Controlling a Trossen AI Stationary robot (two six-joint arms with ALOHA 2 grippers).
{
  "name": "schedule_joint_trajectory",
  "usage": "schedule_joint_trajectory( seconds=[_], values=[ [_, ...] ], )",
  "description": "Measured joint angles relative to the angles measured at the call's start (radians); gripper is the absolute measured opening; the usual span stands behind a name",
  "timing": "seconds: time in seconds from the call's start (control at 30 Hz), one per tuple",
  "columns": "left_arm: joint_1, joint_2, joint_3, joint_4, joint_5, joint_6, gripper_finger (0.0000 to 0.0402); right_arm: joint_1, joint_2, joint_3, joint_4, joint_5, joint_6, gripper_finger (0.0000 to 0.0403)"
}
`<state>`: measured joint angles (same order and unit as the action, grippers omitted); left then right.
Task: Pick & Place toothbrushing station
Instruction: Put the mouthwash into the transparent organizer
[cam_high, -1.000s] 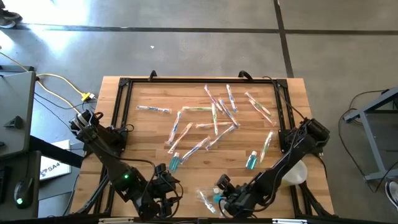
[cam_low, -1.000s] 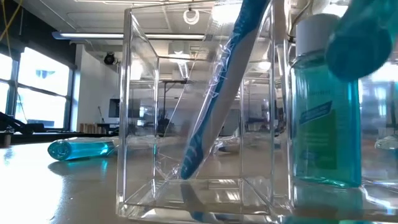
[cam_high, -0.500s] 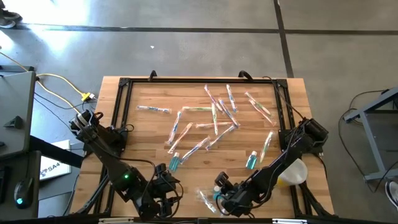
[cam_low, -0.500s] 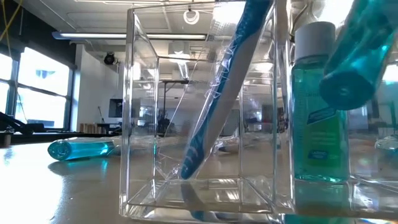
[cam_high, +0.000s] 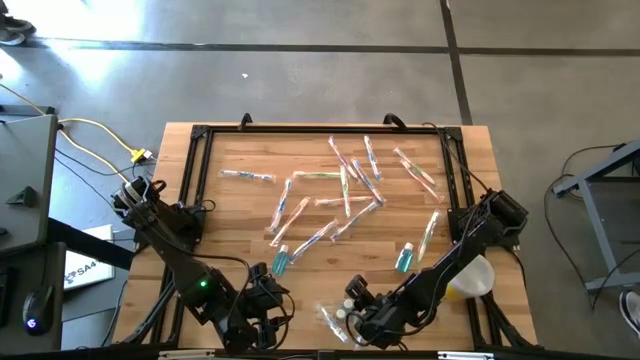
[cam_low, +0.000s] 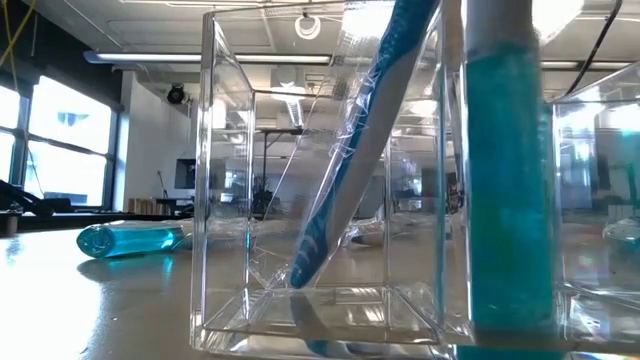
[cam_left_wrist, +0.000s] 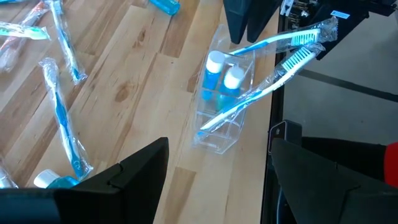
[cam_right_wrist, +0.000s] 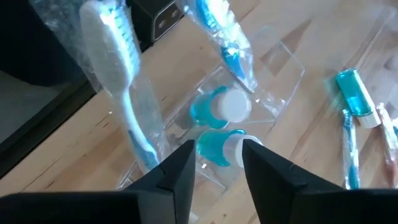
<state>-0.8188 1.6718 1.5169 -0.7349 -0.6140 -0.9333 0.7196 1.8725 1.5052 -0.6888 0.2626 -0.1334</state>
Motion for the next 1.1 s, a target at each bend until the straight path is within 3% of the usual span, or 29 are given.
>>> schedule_joint_trajectory(
  seconds=[0.1, 0.33, 0.47, 0.63, 0.83, 0.97, 1.1],
  values=[
    [0.000, 0.000, 0.000, 0.000, 0.000, 0.000, 0.0278, 0.001, 0.000, 0.000, 0.002, 0.016, -0.001, 0.0124],
    [0.000, 0.000, 0.000, 0.000, 0.000, 0.000, 0.0278, 0.029, -0.030, 0.022, -0.013, 0.199, 0.004, 0.0124],
    [0.000, 0.000, 0.000, 0.000, 0.000, 0.000, 0.0278, 0.054, -0.072, 0.052, -0.036, 0.272, 0.090, 0.0124],
    [0.000, 0.000, 0.000, 0.000, 0.000, 0.000, 0.0278, 0.063, -0.160, 0.063, -0.167, 0.387, 0.395, 0.0117],
    [0.000, 0.000, -0.001, 0.000, 0.000, -0.014, 0.0278, -0.011, -0.237, 0.063, -0.486, 0.323, 0.947, 0.0113],
    [0.000, 0.000, -0.018, 0.007, 0.001, -0.015, 0.0278, -0.057, -0.240, 0.063, -0.673, 0.294, 1.110, 0.0123],
    [0.000, 0.000, -0.036, 0.009, 0.028, -0.016, 0.0278, -0.115, -0.240, 0.063, -0.723, 0.241, 1.172, 0.0149]
  ],
)
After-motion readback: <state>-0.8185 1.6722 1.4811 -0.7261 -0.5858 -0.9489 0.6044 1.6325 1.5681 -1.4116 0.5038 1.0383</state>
